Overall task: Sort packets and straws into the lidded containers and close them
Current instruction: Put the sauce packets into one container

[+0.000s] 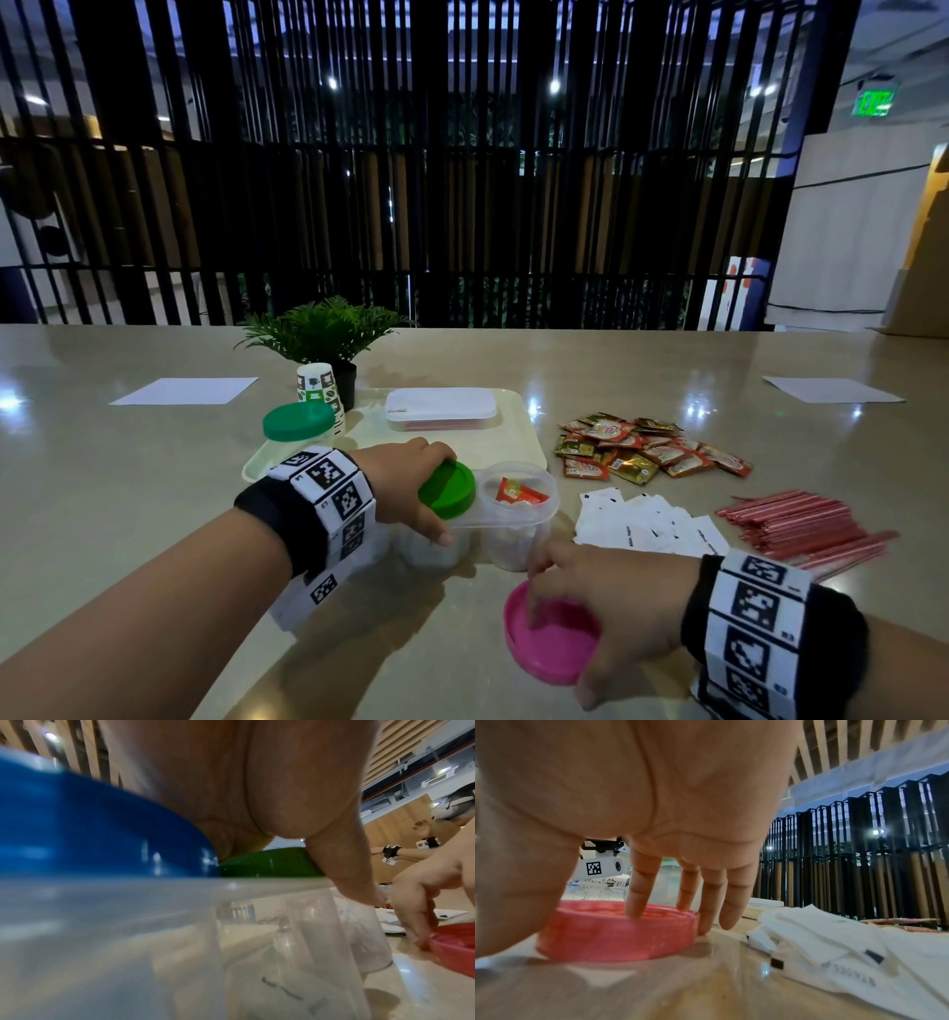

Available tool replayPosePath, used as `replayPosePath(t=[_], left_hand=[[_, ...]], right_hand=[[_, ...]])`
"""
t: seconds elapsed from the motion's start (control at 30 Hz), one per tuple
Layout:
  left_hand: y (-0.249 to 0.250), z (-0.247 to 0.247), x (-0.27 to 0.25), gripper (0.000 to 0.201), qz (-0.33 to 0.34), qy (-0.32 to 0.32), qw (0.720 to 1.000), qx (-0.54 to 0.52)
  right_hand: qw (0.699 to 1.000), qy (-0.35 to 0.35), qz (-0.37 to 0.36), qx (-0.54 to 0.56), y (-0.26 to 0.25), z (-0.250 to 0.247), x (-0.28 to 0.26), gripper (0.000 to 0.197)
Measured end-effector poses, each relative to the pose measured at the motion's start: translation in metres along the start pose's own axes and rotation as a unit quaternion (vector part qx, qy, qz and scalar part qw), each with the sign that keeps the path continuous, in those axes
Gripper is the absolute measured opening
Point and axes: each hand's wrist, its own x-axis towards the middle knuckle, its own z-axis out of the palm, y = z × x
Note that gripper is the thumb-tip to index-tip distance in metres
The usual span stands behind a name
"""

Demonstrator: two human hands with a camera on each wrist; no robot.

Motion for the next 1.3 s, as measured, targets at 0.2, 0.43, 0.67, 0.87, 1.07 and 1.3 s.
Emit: replayPosePath(t=[0.2, 0.43, 0.67, 0.87, 1.07, 1.3], left_hand=[[0.001, 0.001, -0.001, 0.095, -0.001, 0.000, 1.000, -0.006], [0.002, 0.000, -0.002, 0.098, -0.004, 0.000, 1.000, -0.003], [0.017, -0.009, 0.004, 0.109, 0.013, 0.024, 1.000, -0.012], [0.035, -0.002, 0.013, 0.105, 0.016, 0.026, 0.997, -0.069], [0.035, -0.002, 0.013, 0.095, 0.007, 0.040, 0.995, -0.090], [0.038, -0.005, 0.011, 0.079, 0.041, 0.024, 0.998, -0.035]], right_hand=[[1.000, -0.005, -0.018, 0.011, 0.001, -0.011, -0.005, 0.058], [0.993, 0.083, 0.005, 0.084, 0.007, -0.043, -0.014, 0.015], [0.975, 0.202, 0.061, 0.077, 0.024, -0.063, 0.016, 0.012], [0.989, 0.125, 0.072, 0.019, 0.016, -0.058, 0.038, 0.042], [0.993, 0.080, 0.091, -0.008, 0.014, -0.054, 0.043, 0.056], [0.994, 0.088, 0.050, 0.043, 0.019, -0.051, 0.042, 0.039]])
